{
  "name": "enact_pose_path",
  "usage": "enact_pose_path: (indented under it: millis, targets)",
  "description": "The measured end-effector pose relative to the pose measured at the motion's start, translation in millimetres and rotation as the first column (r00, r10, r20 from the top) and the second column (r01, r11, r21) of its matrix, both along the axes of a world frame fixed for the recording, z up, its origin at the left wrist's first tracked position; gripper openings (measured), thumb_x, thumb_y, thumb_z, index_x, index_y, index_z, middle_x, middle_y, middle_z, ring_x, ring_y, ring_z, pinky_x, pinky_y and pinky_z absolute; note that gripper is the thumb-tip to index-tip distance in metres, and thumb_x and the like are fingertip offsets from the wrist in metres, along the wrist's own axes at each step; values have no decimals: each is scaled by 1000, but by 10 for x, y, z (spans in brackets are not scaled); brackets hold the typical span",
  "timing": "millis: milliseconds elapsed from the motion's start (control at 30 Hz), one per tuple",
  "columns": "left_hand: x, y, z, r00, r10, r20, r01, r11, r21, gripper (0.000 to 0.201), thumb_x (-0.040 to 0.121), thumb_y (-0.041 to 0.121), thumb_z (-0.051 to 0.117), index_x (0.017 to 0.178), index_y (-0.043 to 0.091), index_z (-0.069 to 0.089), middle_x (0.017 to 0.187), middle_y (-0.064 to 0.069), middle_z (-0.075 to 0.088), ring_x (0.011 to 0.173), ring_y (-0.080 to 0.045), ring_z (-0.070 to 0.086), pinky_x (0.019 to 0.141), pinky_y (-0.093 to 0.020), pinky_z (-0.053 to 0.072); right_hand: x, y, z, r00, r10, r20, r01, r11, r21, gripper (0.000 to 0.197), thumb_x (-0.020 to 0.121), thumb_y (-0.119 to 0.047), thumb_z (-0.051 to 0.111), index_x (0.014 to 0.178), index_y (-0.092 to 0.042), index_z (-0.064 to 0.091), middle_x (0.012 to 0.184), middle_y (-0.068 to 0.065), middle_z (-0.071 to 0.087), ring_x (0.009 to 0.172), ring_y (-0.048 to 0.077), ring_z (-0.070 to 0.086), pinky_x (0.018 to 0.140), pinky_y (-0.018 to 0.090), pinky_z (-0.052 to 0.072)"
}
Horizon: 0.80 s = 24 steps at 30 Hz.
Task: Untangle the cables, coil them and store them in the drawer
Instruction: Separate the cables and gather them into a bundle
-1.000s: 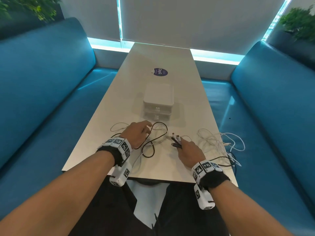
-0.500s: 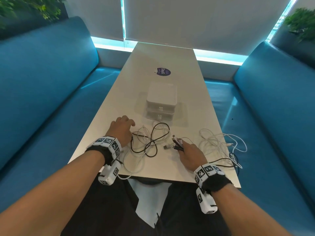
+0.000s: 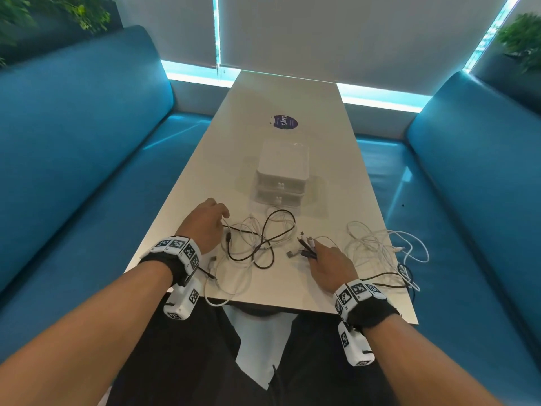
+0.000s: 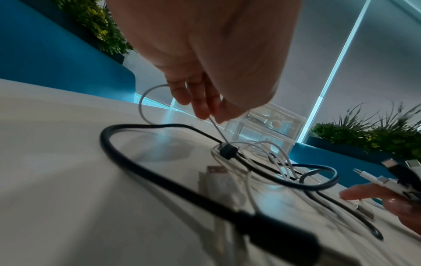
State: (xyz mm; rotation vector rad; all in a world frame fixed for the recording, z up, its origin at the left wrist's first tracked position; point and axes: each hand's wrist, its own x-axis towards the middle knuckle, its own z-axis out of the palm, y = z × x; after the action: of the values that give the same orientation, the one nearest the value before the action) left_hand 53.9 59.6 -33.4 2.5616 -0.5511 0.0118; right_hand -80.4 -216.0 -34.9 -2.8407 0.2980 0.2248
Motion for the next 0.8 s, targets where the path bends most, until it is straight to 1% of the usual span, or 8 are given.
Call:
enact_pose_path:
  millis: [100, 233, 333, 400, 533, 600, 733, 800]
  targets:
    - [-84, -2, 56, 995, 43, -90, -31, 990, 139, 9, 88, 32, 56, 95, 27, 61, 91, 6, 62, 86, -20, 61, 78, -34, 51, -4, 14, -9, 1000, -2, 9, 2, 1000, -20, 28, 100, -29, 41, 124, -17, 51, 102, 11, 65, 93, 32, 63, 79, 39, 52]
    - [-158, -17, 48, 998, 1, -60, 25, 902, 431, 32, 80, 61, 58, 79, 30, 53, 82, 10, 59, 79, -16, 53, 81, -33, 39, -5, 26, -21, 1000, -4, 15, 5, 999, -35, 29, 100, -30, 41, 126, -20, 50, 102, 9, 65, 92, 30, 63, 79, 39, 52]
    - [-144, -13, 32, 994, -20, -103, 57, 926, 372, 29, 87, 55, 55, 76, 28, 56, 86, 8, 62, 82, -17, 56, 84, -35, 41, 0, 20, -32, 1000, -1, 15, 2, 999, -42, 29, 100, -30, 41, 126, -21, 49, 102, 9, 64, 92, 30, 63, 79, 40, 53]
    - [-116, 20, 75, 982, -51, -184, 103, 953, 286, 26, 93, 40, 52, 73, 26, 60, 85, 5, 65, 82, -21, 61, 80, -33, 46, 0, 22, -39, 1000, 4, 19, -3, 999, -46, 30, 100, -31, 41, 127, -21, 49, 101, 10, 64, 92, 31, 63, 77, 38, 52]
    - [-38, 131, 187, 964, -82, -253, 122, 982, 147, 27, 88, 13, 51, 97, 25, 73, 101, 3, 71, 97, -19, 65, 92, -36, 52, 5, 21, -37, 1000, 4, 24, -3, 999, -44, 31, 99, -30, 41, 128, -23, 48, 100, 9, 64, 90, 30, 63, 76, 38, 52]
    - [-22, 185, 248, 969, -93, -231, 117, 989, 93, 27, 83, 7, 50, 88, 26, 69, 94, 5, 69, 93, -18, 64, 88, -34, 53, 0, 25, -34, 1000, 7, 23, -6, 999, -44, 31, 98, -29, 42, 129, -23, 47, 100, 9, 63, 91, 30, 63, 77, 38, 52]
    - [-125, 258, 348, 904, -125, -409, 251, 929, 270, 11, 72, 20, 69, 75, 29, 64, 79, 9, 59, 73, -13, 56, 68, -28, 47, -7, 32, -45, 1000, 15, 23, -14, 998, -54, 36, 99, -29, 41, 135, -26, 44, 101, 9, 64, 92, 30, 63, 78, 38, 52]
    - [-193, 310, 334, 864, -96, -494, 298, 889, 349, 12, 68, 26, 73, 76, 32, 65, 80, 11, 58, 72, -9, 54, 68, -27, 45, -9, 46, -46, 999, 12, 31, -10, 999, -48, 35, 99, -29, 40, 133, -25, 45, 100, 9, 64, 91, 30, 63, 79, 40, 53]
